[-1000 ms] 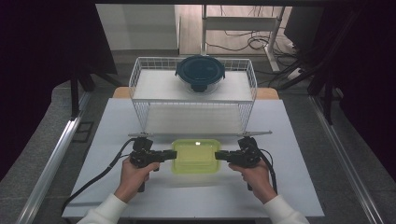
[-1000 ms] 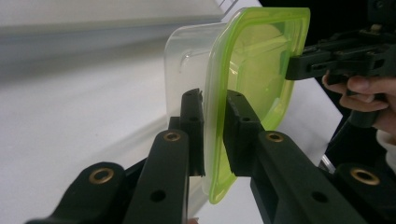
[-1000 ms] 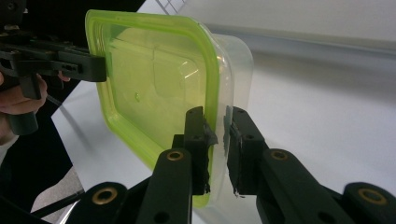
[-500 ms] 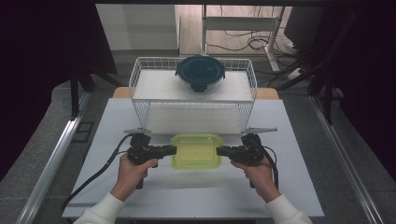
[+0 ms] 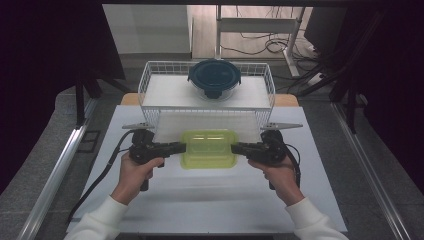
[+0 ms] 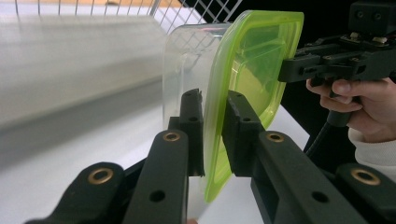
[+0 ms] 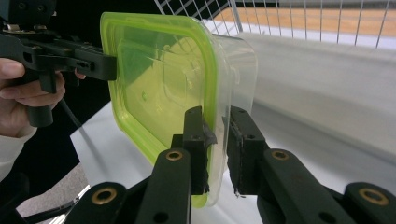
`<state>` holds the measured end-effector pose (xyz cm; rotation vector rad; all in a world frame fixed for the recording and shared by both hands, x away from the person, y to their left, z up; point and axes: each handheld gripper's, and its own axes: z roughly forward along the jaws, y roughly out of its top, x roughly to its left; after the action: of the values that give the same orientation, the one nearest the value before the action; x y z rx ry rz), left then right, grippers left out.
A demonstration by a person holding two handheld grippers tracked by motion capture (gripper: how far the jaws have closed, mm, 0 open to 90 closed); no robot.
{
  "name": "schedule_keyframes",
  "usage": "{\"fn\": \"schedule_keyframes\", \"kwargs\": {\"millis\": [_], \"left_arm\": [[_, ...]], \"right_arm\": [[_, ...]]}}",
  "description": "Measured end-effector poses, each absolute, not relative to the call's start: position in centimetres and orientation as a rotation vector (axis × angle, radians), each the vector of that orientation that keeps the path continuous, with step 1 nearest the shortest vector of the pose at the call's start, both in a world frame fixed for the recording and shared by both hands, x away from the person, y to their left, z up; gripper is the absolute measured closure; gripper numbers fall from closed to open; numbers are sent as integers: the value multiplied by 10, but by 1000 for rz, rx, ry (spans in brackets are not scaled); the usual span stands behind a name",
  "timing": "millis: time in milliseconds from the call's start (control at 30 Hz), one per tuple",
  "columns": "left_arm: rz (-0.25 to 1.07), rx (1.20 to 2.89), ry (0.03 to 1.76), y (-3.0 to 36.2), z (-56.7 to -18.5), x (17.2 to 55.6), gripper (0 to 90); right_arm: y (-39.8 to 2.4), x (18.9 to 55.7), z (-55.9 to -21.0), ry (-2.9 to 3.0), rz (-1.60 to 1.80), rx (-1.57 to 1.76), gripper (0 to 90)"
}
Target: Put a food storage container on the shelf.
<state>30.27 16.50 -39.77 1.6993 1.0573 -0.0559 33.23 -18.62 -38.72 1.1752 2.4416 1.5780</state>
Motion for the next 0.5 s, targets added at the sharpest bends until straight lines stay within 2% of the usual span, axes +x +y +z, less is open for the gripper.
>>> {"fn": "schedule_keyframes", "kwargs": {"millis": [500], "left_arm": [[25, 1689, 1009, 168, -343, 320, 799]], "right_arm": [[-184, 348, -334, 2382, 1626, 1089, 777]]}}
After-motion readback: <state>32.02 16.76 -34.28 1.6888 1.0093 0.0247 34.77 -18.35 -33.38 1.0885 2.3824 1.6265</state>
